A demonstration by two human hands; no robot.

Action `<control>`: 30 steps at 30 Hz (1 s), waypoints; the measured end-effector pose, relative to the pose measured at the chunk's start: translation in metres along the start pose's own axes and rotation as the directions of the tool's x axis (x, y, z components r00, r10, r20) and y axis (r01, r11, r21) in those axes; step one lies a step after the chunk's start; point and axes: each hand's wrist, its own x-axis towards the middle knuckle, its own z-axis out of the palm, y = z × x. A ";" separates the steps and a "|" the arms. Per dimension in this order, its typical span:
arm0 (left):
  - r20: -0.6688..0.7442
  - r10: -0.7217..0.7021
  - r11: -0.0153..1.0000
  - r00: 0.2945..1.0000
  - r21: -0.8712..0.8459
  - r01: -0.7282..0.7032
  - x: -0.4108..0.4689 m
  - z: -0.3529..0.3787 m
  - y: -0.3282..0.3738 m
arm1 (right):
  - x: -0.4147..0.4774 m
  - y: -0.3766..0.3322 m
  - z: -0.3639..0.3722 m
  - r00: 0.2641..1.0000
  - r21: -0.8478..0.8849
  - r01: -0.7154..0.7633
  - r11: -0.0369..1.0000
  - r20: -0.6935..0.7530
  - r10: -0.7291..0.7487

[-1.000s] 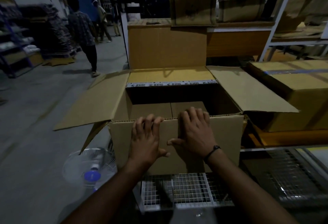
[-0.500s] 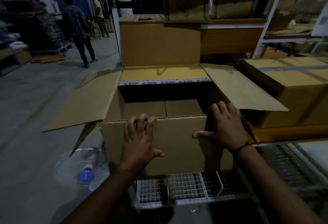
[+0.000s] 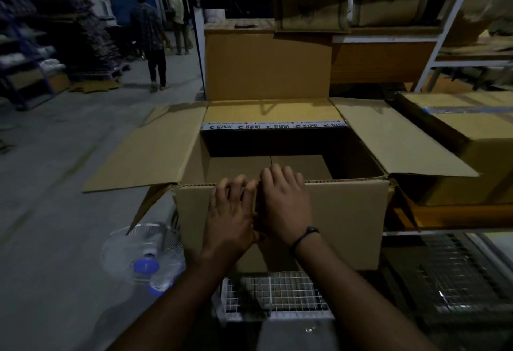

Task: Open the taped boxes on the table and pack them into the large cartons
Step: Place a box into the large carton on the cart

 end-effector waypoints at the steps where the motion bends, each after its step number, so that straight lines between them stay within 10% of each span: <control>1: -0.002 -0.006 1.000 1.000 -0.014 0.006 0.001 -0.001 0.000 | -0.002 0.002 0.002 1.000 0.010 -0.004 1.000 -0.006 0.004; 30: 0.139 0.063 0.996 0.988 -0.069 -0.054 0.024 -0.037 -0.041 | -0.008 0.022 -0.006 0.997 0.163 0.020 0.986 0.075 -0.032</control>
